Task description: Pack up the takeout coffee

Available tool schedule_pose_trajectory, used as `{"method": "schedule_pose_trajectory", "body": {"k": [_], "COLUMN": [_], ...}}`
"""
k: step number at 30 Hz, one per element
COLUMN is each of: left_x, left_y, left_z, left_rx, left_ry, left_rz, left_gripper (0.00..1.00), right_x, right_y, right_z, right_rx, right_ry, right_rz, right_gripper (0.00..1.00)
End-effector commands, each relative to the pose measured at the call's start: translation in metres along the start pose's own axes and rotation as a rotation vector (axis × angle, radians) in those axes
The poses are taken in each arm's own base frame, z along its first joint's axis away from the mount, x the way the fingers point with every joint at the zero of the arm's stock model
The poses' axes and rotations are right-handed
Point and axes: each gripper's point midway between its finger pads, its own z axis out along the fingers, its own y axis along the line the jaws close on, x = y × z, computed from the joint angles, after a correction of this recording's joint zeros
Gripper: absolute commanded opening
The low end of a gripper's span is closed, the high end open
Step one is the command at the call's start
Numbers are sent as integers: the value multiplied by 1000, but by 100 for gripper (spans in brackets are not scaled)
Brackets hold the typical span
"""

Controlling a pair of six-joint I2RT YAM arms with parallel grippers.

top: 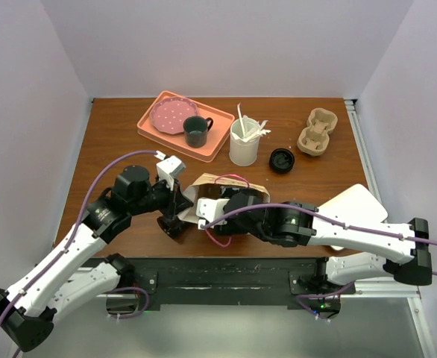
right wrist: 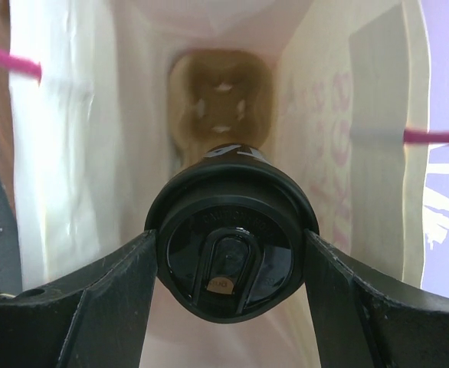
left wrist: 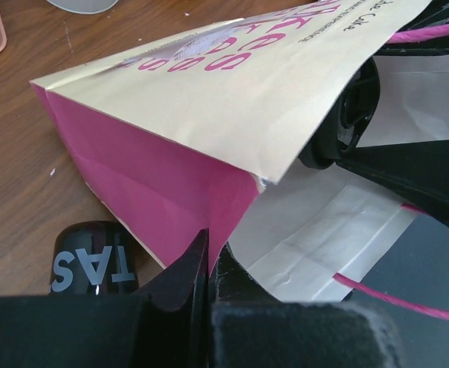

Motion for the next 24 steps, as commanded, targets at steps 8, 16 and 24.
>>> {"method": "schedule_pose_trajectory", "body": {"k": [8,16,24], "left_x": [-33,-26,-11], "left_y": [-4,-4,-1], "left_z": [2,5,7], "left_rx": [-8,3,0], "left_ry": [-106,-108,-90], "left_rz": [54,44,36], "left_gripper": [0,0,0], "right_x": [-3,10,5], "right_y": [-32,-28,-31], "right_z": [6,23,32], "right_rx": [59,23,40], "right_ry": [7,73,80], "right_rz": [-111,-170,-172], "right_gripper": [26,26,26]}}
